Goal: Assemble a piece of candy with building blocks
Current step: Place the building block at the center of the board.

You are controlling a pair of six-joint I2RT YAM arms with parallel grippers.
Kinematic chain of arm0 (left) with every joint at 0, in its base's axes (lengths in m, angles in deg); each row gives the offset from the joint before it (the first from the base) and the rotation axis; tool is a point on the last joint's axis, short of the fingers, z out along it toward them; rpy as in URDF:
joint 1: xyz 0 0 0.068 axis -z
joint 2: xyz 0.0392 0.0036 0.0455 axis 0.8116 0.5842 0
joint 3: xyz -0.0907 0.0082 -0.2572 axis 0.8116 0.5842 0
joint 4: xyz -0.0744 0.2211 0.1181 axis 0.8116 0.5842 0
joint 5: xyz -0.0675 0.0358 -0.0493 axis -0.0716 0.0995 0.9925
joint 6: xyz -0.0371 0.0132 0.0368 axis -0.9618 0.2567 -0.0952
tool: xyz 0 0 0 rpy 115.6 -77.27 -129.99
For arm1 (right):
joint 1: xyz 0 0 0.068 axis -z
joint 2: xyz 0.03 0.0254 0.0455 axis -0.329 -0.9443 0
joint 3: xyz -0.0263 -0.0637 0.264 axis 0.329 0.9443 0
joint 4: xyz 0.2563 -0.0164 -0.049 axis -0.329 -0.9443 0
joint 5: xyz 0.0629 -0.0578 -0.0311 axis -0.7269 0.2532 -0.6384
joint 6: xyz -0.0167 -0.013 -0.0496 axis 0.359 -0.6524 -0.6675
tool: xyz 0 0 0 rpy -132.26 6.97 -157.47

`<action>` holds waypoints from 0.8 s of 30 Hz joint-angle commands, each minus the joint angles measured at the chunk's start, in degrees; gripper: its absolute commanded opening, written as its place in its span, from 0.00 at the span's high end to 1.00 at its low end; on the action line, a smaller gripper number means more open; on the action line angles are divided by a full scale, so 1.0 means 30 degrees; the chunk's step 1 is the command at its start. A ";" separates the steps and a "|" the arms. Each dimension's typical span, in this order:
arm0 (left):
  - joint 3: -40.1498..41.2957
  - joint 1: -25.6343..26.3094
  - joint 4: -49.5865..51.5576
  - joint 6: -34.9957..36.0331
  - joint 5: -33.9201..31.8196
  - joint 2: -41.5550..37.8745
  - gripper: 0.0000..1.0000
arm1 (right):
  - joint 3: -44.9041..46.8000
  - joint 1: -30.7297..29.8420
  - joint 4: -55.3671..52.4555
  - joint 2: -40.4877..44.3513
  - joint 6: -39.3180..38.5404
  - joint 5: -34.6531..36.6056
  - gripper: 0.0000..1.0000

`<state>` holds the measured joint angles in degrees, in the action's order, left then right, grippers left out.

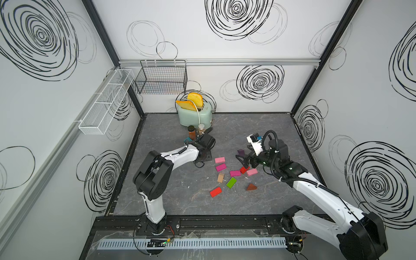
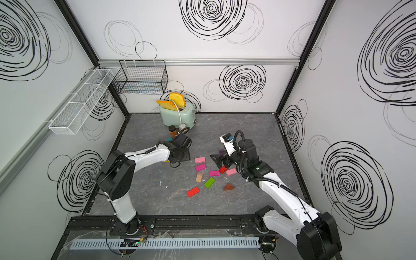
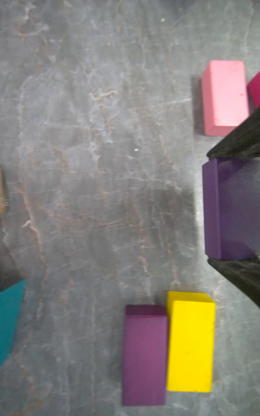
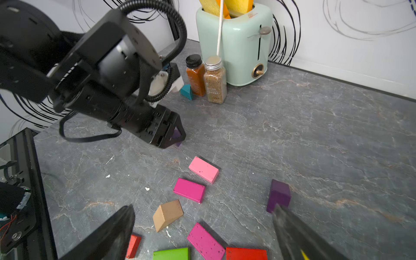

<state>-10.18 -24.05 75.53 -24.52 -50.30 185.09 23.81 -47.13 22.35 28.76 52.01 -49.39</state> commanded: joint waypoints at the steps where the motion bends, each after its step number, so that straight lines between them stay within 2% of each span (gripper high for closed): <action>1: -0.1462 -0.0668 0.0505 0.2068 -0.0425 0.1564 0.53 | -0.0453 0.0053 0.0394 -0.0391 0.0080 0.0328 0.01; 10: -0.3232 -0.1084 0.1029 0.2890 -0.1801 0.3443 0.52 | -0.0732 0.0079 0.0364 -0.0839 -0.0217 0.0361 0.01; 17: -0.2941 -0.1232 0.1187 0.3129 -0.1678 0.3589 0.49 | -0.0864 0.0113 0.0458 -0.1018 -0.0222 0.0200 0.01; 19: -0.2583 -0.1265 0.1032 0.3067 -0.1421 0.3205 0.45 | -0.0873 0.0116 0.0474 -0.1076 -0.0157 0.0186 0.01; 24: -0.3080 -0.1371 0.1068 0.3391 -0.0536 0.2085 0.19 | -0.1329 0.0109 -0.0230 -0.1585 -0.0036 0.0332 0.01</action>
<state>-18.97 -27.51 77.59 -15.89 -53.03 194.51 22.41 -47.08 22.66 24.94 51.99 -48.70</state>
